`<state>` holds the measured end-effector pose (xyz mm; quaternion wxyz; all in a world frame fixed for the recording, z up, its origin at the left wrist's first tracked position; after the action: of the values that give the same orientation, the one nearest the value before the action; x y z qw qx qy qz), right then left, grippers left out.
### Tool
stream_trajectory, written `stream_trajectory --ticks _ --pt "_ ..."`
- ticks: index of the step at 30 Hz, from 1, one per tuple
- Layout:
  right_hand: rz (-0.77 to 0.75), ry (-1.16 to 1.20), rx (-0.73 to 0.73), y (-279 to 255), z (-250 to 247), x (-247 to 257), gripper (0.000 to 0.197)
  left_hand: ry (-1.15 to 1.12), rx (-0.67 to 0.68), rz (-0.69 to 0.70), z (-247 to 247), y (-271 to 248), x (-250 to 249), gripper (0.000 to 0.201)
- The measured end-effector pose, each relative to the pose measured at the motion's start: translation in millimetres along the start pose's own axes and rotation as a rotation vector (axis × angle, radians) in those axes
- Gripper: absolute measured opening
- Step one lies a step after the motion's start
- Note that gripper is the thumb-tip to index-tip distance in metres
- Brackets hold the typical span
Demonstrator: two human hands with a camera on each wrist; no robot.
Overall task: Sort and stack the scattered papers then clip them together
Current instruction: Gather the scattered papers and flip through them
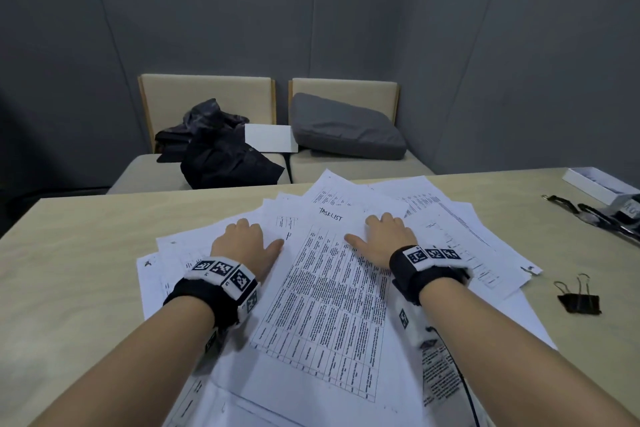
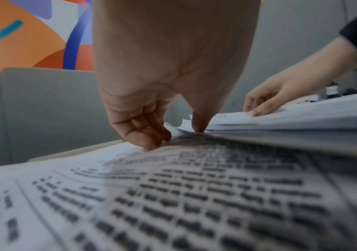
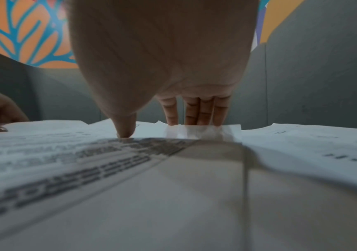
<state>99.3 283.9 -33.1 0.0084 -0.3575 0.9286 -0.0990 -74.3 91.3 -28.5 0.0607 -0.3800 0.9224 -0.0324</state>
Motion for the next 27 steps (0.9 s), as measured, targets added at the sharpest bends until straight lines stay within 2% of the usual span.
stream_trajectory --ticks 7,13,15,17,20,22,24,27 --pt "-0.037 -0.052 -0.107 -3 -11 7 0.059 -0.047 -0.043 0.113 -3 -7 -33 0.026" --pt "-0.094 0.015 -0.065 -6 -9 14 0.034 -0.035 -0.029 0.131 -2 -14 -45 0.019" --pt "-0.113 0.074 -0.062 -9 -10 16 0.038 -0.094 -0.045 0.139 -4 -16 -44 0.016" --pt "-0.155 0.116 -0.046 -15 -9 19 0.051 -0.168 -0.064 0.145 -9 -20 -42 0.013" --pt "-0.212 0.087 -0.048 -28 -10 20 0.064 -0.232 -0.094 0.136 -16 -25 -37 0.015" --pt "-0.172 0.063 -0.050 -35 -11 8 0.064 -0.286 -0.083 0.122 -16 -26 -32 0.015" --pt "-0.040 0.072 -0.020 -39 -16 -17 0.061 -0.366 -0.056 0.083 -14 -27 -24 0.020" --pt "0.147 0.037 0.097 -51 -32 -51 0.050 -0.520 0.030 -0.084 -7 -30 -5 0.041"
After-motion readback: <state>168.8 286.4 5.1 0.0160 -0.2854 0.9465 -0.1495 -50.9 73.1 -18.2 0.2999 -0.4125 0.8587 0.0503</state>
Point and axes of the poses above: each hand's wrist, its own y-axis towards the middle knuckle, its own z-axis out of the palm, x = y × z, the point moved 9 cm from there along y, towards the middle knuckle, and after that the axes turned 8 degrees about x, right-handed, at the moved point
